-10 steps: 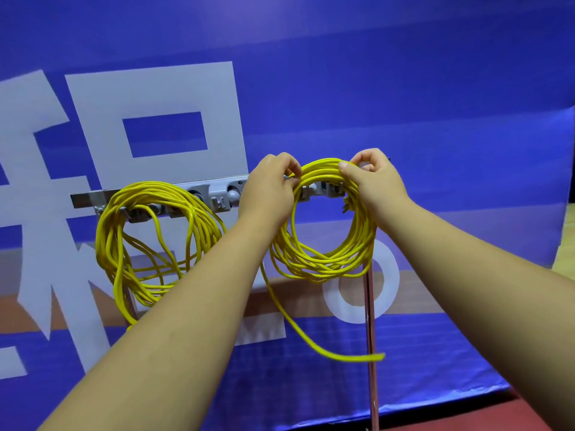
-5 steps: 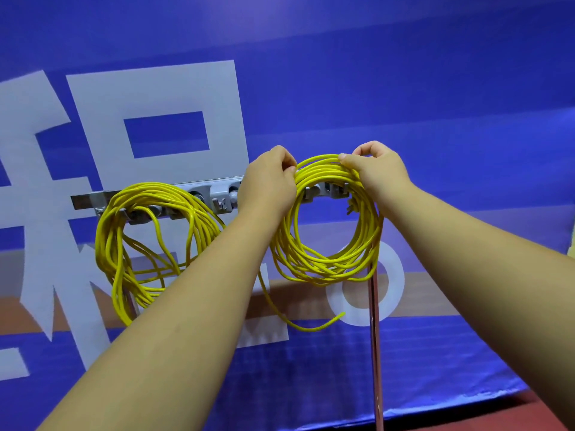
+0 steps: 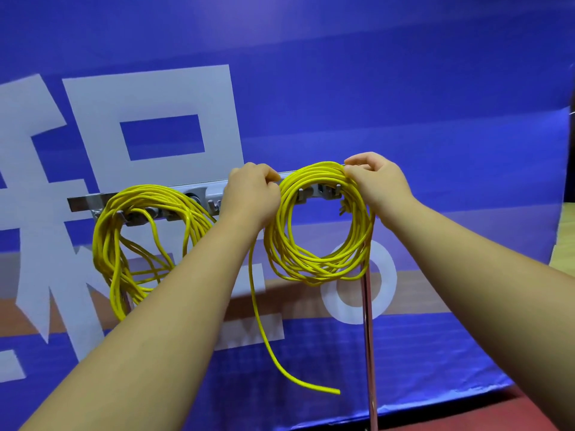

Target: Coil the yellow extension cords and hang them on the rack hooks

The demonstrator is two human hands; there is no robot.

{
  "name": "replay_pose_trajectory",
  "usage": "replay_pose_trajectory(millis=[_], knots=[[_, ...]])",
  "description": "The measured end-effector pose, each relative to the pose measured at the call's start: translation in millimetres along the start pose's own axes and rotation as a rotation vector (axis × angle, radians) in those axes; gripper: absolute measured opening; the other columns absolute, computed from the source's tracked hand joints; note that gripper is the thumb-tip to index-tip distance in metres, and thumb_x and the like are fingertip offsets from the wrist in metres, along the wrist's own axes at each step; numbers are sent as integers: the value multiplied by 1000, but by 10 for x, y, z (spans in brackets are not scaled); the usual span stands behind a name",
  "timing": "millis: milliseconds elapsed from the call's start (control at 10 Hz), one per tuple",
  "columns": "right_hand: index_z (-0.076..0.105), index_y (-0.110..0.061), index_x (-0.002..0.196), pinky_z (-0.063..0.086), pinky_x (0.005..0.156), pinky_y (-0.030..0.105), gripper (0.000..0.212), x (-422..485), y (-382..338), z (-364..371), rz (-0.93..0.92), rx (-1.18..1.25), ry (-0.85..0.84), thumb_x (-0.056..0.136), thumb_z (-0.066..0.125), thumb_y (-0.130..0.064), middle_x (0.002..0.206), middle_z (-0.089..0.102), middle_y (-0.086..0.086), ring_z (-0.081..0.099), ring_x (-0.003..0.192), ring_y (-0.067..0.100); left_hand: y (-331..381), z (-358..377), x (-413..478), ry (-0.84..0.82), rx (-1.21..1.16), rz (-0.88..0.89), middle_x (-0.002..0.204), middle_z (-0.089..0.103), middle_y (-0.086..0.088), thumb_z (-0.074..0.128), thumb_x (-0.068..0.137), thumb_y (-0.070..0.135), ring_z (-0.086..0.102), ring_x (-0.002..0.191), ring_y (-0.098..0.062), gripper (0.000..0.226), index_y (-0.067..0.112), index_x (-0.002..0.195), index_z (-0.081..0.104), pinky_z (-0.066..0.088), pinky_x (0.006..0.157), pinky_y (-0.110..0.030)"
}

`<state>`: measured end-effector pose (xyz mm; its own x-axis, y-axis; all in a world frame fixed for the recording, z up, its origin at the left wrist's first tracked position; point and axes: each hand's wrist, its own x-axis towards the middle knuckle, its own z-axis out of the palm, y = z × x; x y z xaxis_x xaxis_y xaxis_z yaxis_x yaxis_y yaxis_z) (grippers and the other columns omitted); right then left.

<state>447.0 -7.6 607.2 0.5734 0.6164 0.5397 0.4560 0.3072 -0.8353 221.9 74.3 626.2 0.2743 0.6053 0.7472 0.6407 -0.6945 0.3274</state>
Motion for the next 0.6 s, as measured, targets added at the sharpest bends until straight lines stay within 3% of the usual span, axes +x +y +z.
replay_pose_trajectory(millis=[100,200,300,500,600], knots=[[72,-31,109,60,77,37,27,-87,-45,-37,-11,-33,25,84,68,-39,84,73,-12,71,84,13,-9,-109,-54,-47,-61,9,114,71,-1,54,96,16,60,99,-17,30,21,117,75,52,86,-33],[68,-29,116,60,83,39,33,-180,-90,-71,-37,-94,73,85,69,-41,106,73,-7,70,99,15,-39,-216,-103,-69,-99,14,116,69,0,54,98,15,59,99,-15,29,20,120,73,46,84,-29],[65,-28,121,57,83,37,36,-260,-165,-80,-58,-142,85,88,67,-43,115,70,-6,67,105,16,-71,-340,-159,-79,-150,-11,111,69,3,55,99,16,61,98,-14,26,22,117,72,50,84,-31],[65,-26,127,48,76,30,35,-241,-287,33,-102,-165,71,94,64,-39,119,68,-3,65,107,16,-236,-485,-99,-99,-270,-50,109,72,5,54,98,17,65,101,-14,26,26,115,72,52,81,-29],[66,-26,125,46,87,31,32,-135,-327,156,-177,-176,96,95,63,-37,121,68,-6,62,117,15,-338,-464,24,-77,-373,-95,106,74,5,55,96,17,67,88,-17,26,29,110,73,53,65,-30]])
